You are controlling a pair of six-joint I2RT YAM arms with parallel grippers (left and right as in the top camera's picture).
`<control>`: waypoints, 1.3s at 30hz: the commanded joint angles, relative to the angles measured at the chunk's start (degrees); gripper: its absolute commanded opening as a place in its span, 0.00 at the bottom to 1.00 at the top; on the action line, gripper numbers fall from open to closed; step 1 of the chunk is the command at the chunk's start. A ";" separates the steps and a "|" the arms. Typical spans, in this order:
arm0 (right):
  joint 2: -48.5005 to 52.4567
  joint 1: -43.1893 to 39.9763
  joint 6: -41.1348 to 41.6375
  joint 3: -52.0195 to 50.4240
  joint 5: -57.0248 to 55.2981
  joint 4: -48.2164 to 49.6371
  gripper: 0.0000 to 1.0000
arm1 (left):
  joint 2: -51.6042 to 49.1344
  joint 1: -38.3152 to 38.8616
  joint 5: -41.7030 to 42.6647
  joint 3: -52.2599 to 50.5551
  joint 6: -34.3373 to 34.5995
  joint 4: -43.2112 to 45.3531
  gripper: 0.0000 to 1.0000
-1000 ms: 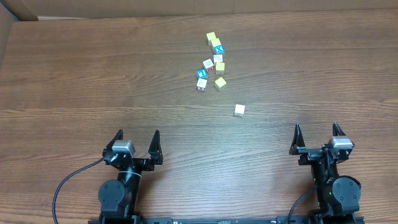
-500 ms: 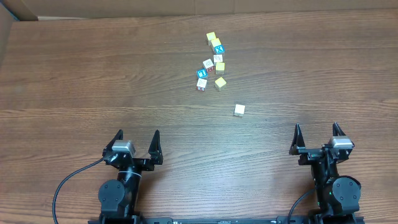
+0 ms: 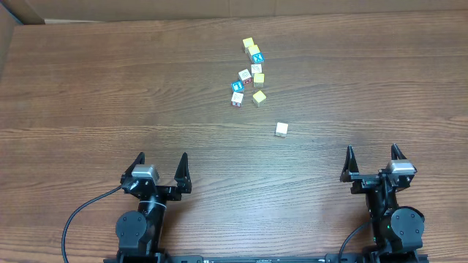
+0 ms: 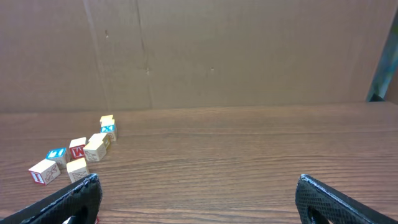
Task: Flip 4 blocks
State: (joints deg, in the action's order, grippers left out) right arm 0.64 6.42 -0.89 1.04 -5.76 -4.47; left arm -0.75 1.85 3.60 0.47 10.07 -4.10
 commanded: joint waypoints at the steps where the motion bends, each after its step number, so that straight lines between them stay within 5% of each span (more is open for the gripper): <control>1: -0.37 -0.17 -0.22 -0.59 0.26 0.26 1.00 | 0.50 0.00 -0.76 -0.20 -1.27 -0.13 1.00; 39: -0.37 -0.17 -0.22 -0.59 0.26 0.26 1.00 | 0.50 0.04 -2.08 -0.20 -1.27 -0.20 1.00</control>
State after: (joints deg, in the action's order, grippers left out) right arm 0.64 6.42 -0.89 1.04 -5.76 -4.49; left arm -0.75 1.85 2.28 0.47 10.07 -4.27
